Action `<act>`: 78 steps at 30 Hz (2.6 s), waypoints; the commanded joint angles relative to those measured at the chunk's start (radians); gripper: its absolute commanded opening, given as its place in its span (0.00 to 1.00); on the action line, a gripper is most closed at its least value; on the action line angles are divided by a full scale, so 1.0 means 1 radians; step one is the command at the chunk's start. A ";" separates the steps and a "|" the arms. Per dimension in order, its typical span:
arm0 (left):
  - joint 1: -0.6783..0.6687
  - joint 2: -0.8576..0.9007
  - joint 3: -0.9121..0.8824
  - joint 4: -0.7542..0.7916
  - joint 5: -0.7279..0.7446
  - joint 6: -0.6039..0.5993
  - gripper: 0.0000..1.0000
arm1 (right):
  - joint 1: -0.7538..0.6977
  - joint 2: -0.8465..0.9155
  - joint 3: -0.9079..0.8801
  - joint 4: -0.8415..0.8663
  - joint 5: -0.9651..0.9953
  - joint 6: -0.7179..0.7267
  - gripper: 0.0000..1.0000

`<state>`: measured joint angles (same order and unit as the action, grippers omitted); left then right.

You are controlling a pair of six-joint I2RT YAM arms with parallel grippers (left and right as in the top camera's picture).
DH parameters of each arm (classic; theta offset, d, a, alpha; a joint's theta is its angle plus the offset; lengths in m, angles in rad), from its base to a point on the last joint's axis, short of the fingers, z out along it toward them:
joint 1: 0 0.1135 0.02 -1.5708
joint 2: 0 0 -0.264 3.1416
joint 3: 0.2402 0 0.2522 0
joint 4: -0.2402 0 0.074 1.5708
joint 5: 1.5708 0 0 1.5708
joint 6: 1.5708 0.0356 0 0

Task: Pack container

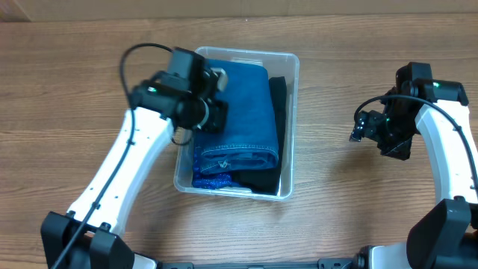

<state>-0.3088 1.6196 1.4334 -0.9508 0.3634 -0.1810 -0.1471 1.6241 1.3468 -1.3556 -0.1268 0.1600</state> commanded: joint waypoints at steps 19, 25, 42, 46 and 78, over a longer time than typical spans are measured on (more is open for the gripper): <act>-0.130 0.001 -0.325 0.044 -0.360 -0.096 0.04 | 0.003 -0.025 0.001 -0.005 -0.006 -0.004 0.86; -0.129 -0.031 0.053 -0.127 -0.438 -0.042 0.04 | 0.003 -0.025 0.001 -0.003 -0.006 -0.004 0.86; -0.357 0.242 -0.102 -0.077 -0.048 -0.137 0.04 | 0.003 -0.025 0.001 -0.003 -0.006 -0.004 0.86; -0.357 0.274 -0.090 -0.058 -0.054 -0.104 0.04 | 0.003 -0.025 0.001 -0.005 -0.006 -0.004 0.86; 0.381 -0.050 0.278 -0.355 -0.411 -0.141 1.00 | 0.259 0.106 0.114 0.407 0.146 0.047 1.00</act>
<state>0.0574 1.5421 1.7031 -1.2930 -0.0792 -0.3084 0.1181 1.6505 1.4399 -0.9882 -0.0673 0.1642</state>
